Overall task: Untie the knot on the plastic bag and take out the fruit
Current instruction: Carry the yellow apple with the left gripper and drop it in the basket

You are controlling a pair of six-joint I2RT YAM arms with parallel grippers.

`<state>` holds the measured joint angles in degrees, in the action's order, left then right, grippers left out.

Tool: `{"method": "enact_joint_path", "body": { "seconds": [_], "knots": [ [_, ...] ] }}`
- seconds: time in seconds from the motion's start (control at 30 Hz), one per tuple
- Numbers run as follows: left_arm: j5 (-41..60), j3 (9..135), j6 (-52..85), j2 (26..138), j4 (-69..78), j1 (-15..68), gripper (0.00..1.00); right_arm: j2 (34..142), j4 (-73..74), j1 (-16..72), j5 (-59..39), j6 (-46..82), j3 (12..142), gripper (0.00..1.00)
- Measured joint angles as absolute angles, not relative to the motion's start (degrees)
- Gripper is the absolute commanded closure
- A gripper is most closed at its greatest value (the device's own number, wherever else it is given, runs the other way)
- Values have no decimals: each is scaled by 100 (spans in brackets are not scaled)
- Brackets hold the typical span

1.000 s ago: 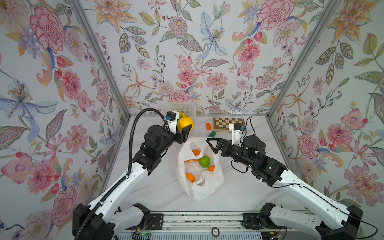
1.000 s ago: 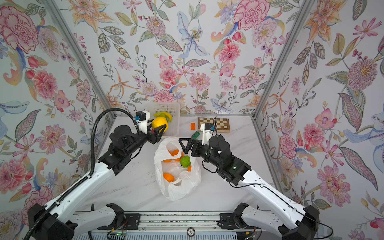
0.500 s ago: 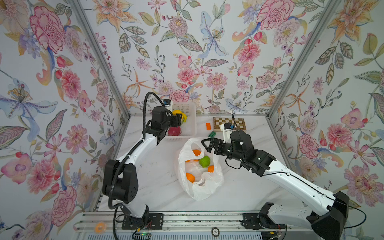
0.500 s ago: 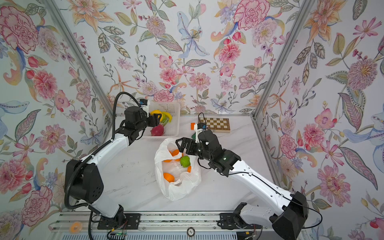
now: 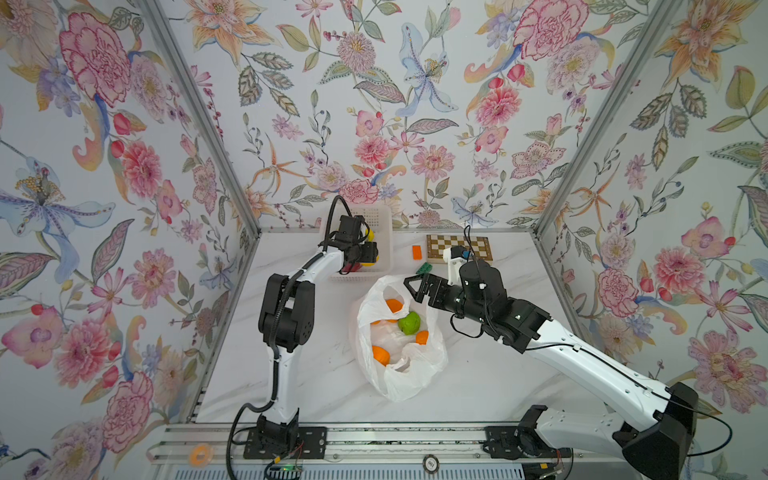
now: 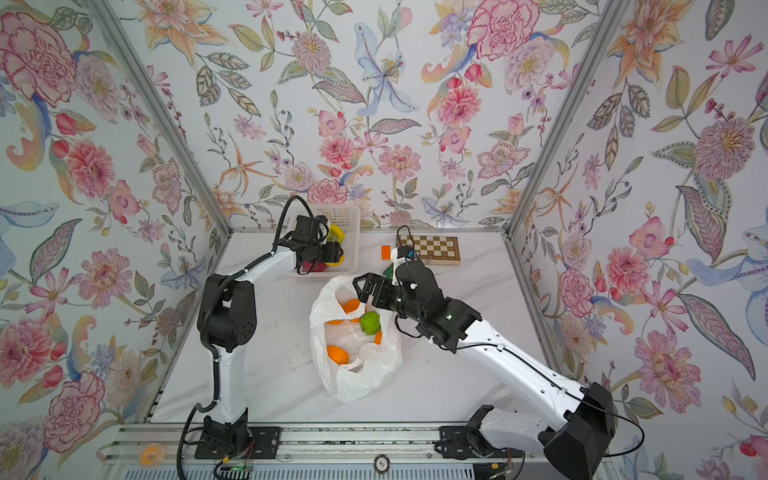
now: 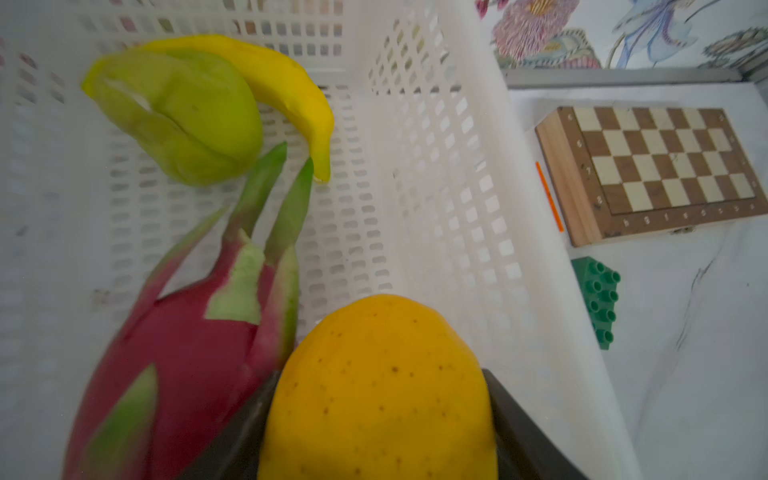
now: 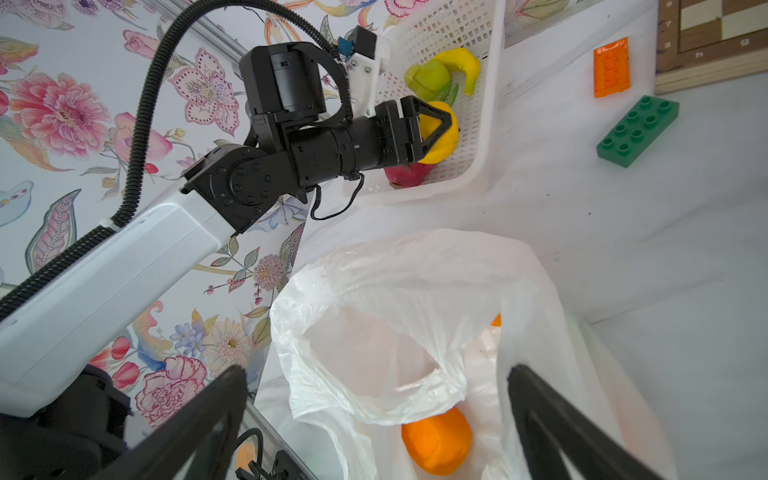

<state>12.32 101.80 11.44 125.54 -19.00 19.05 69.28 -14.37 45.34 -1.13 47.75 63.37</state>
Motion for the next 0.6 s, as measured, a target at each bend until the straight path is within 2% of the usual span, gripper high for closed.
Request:
{"method": "enact_joint_path", "body": {
  "seconds": [0.2,0.3,0.4,0.6],
  "knots": [
    [998,10495,1037,13026,-2211,2078,44,6928,-1437,4534,-97,4805,6333,1],
    [947,10626,993,13135,-2309,2080,35,6928,-1439,4534,-99,4807,6333,1],
    [884,10680,954,13137,-2335,2080,22,6928,-1437,4534,-99,4807,6333,1],
    [858,10506,904,13041,-2235,2080,11,6923,-1439,4534,-99,4825,6333,1]
  ]
}}
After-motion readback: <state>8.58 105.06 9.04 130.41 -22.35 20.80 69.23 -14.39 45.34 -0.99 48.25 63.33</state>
